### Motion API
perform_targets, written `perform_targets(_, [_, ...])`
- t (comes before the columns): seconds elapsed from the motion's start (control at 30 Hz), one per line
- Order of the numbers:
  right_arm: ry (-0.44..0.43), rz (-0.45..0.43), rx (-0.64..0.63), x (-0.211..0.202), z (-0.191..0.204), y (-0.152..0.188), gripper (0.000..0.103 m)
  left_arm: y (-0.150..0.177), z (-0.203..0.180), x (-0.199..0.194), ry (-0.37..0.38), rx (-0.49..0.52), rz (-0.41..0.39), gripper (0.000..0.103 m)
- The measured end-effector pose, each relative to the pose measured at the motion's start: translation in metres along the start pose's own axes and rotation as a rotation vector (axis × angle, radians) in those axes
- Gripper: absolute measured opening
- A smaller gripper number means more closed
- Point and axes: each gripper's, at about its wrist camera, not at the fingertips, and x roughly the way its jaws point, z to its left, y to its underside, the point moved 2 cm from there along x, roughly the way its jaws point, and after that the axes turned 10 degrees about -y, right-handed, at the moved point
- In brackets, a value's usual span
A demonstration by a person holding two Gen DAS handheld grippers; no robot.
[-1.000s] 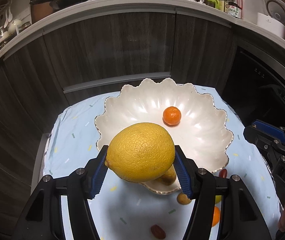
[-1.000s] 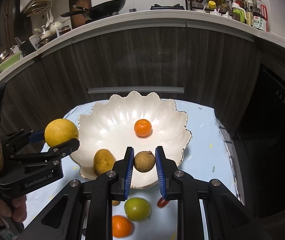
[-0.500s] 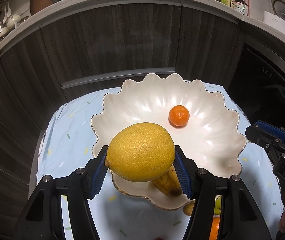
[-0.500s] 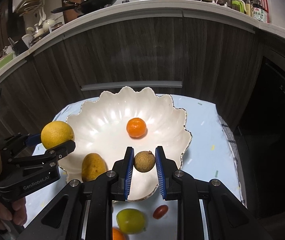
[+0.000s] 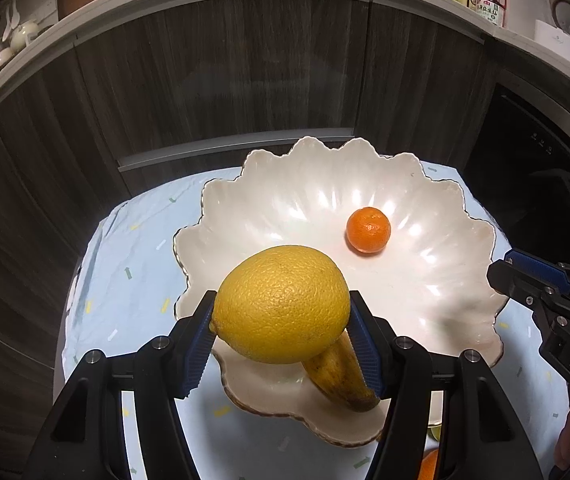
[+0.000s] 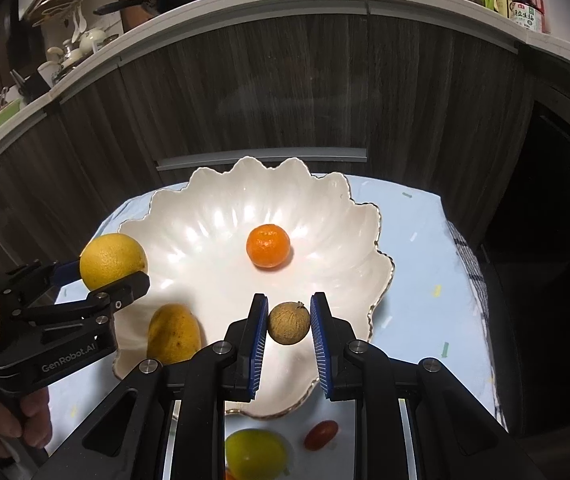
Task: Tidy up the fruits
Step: 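Open both tools to drop the lemon and longan into the bowl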
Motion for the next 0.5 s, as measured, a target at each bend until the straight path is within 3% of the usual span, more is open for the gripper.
perform_targets(0.3, [0.007,0.024,-0.010,0.008,0.002,0.001,0.024,0.006,0.002,0.010,-0.016,-0.010,0.035,0.065])
perform_targets(0.37, [0.010,0.026,-0.016,0.008,0.003,0.000,0.032,0.004,0.004,0.006,-0.021,-0.015,0.016,0.072])
perform_targets(0.5, [0.020,0.008,-0.010,0.002,0.003,0.000,0.048,0.001,0.006,0.000,-0.035,-0.014,0.003,0.076])
